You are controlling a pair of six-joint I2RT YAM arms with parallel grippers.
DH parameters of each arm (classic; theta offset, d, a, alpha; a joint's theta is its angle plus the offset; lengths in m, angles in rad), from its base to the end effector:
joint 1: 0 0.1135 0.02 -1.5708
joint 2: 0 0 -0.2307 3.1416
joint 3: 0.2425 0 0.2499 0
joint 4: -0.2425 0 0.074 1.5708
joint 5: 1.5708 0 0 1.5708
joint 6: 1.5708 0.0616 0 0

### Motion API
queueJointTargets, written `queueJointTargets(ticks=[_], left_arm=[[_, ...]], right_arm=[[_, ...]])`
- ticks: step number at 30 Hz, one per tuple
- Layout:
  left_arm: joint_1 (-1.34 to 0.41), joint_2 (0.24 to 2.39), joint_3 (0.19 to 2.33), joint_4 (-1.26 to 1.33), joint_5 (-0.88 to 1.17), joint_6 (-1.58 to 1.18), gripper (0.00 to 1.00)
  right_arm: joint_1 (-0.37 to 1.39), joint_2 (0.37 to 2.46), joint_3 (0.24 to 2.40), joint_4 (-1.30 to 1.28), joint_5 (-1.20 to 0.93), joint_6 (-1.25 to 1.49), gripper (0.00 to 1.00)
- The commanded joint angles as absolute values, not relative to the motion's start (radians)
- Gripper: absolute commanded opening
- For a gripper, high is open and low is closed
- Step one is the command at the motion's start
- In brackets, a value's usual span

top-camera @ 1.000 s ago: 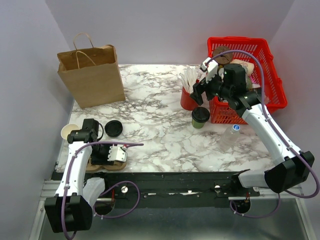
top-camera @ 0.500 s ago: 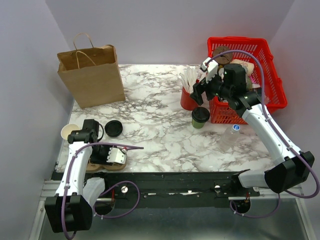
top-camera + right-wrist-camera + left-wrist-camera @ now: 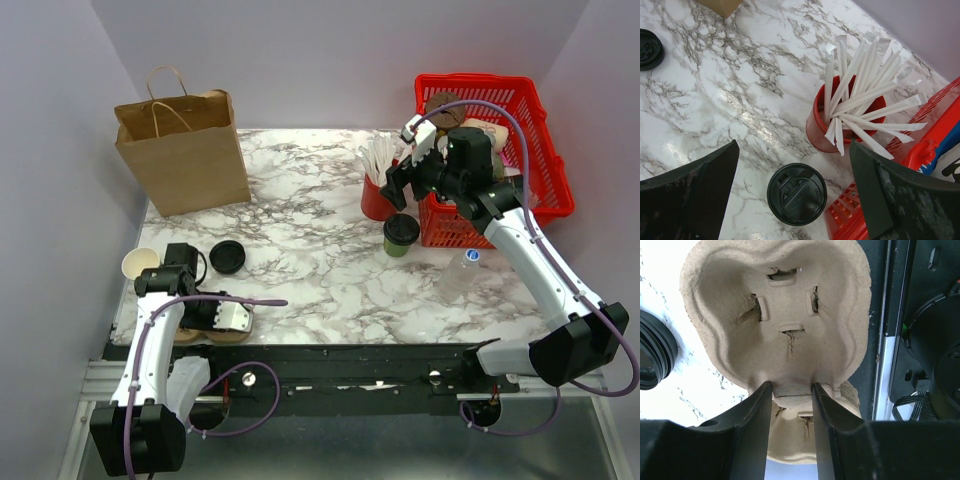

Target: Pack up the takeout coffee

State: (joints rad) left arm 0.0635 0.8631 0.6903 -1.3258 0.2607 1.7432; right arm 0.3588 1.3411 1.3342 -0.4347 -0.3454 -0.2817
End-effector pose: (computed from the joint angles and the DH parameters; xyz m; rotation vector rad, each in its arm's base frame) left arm 0.1297 -0.0077 0.1730 2.1598 1.9181 -0.1525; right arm 0.3014 0.1353 0.3401 -0.8370 1.8236 0.3963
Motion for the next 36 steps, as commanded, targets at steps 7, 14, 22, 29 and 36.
queueJointTargets(ticks=[7, 14, 22, 29, 36], left_arm=[[0.071, 0.842, 0.799, -1.517, 0.261, 1.646, 0.19], [0.072, 0.848, 0.818, -1.517, 0.278, 1.557, 0.15], [0.072, 0.851, 0.978, -1.519, 0.362, 1.445, 0.0], [0.066, 0.876, 1.132, -1.506, 0.56, 1.358, 0.0], [0.046, 0.975, 1.181, -1.263, 0.598, 1.109, 0.0]], right_arm=[[0.356, 1.364, 1.376, -0.411, -0.353, -0.279, 1.0], [0.356, 1.387, 1.422, -0.416, -0.367, -0.275, 1.0], [0.356, 1.399, 1.456, -0.419, -0.388, -0.275, 1.0], [0.356, 1.405, 1.473, -0.414, -0.399, -0.253, 1.0], [0.356, 1.408, 1.508, -0.416, -0.39, -0.259, 1.0]])
